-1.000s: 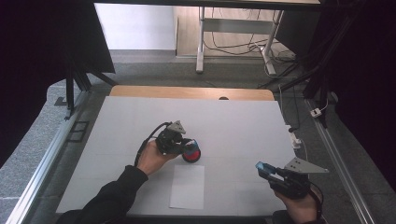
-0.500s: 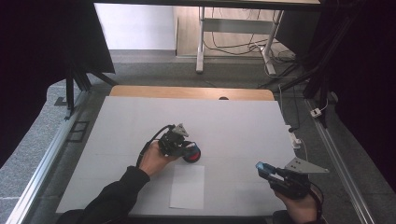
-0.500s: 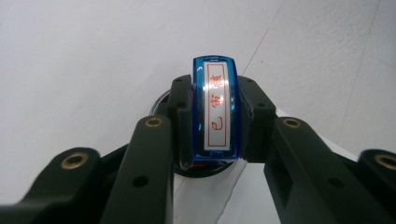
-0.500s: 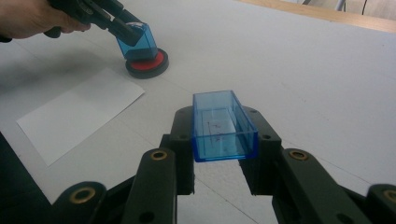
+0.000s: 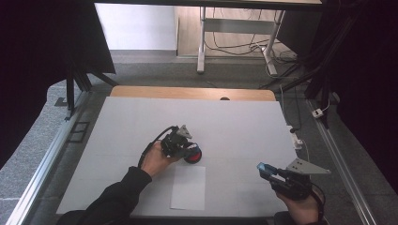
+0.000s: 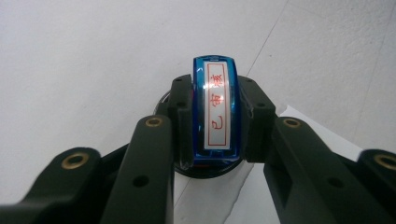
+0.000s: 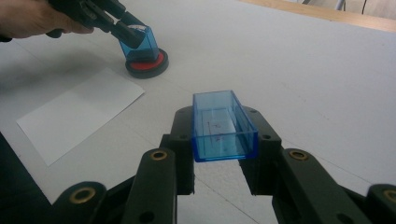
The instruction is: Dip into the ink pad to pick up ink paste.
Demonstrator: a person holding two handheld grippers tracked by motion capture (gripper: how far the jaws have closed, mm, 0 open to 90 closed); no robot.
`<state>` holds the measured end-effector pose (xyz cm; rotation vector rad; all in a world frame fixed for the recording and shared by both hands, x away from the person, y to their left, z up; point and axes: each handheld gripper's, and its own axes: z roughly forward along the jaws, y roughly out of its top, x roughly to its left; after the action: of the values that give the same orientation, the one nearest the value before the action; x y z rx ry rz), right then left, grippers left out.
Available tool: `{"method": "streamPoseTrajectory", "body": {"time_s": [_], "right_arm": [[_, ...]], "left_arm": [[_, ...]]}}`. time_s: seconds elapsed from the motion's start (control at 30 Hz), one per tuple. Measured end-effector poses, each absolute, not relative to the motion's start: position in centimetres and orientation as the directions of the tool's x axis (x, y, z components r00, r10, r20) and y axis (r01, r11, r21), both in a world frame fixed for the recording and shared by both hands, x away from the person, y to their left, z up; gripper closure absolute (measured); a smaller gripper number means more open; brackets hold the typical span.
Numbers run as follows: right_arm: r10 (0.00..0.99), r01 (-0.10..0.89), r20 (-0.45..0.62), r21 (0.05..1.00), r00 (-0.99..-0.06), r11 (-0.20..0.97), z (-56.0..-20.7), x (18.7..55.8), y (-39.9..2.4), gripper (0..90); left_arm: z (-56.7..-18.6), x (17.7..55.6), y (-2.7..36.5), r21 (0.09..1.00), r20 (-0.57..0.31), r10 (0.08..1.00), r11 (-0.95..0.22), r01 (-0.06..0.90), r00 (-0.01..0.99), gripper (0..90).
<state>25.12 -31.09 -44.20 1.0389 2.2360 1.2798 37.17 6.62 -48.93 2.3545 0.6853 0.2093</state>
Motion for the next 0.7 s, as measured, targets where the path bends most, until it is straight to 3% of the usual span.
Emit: {"method": "streamPoseTrajectory", "body": {"time_s": [0.3, 0.7], "right_arm": [[0.746, 0.421, 0.047, 0.848, -0.664, 0.322, -44.2, 25.2, -31.1, 68.6], [0.746, 0.424, 0.048, 0.847, -0.664, 0.322, -44.2, 25.2, -31.0, 68.6]], "left_arm": [[-48.6, 36.6, 5.6, 0.612, 0.036, 0.532, -0.681, 0.401, 0.846, 70.1], [-49.0, 37.8, 6.8, 0.633, -0.109, 0.553, -0.602, 0.487, 0.826, 70.2]]}}
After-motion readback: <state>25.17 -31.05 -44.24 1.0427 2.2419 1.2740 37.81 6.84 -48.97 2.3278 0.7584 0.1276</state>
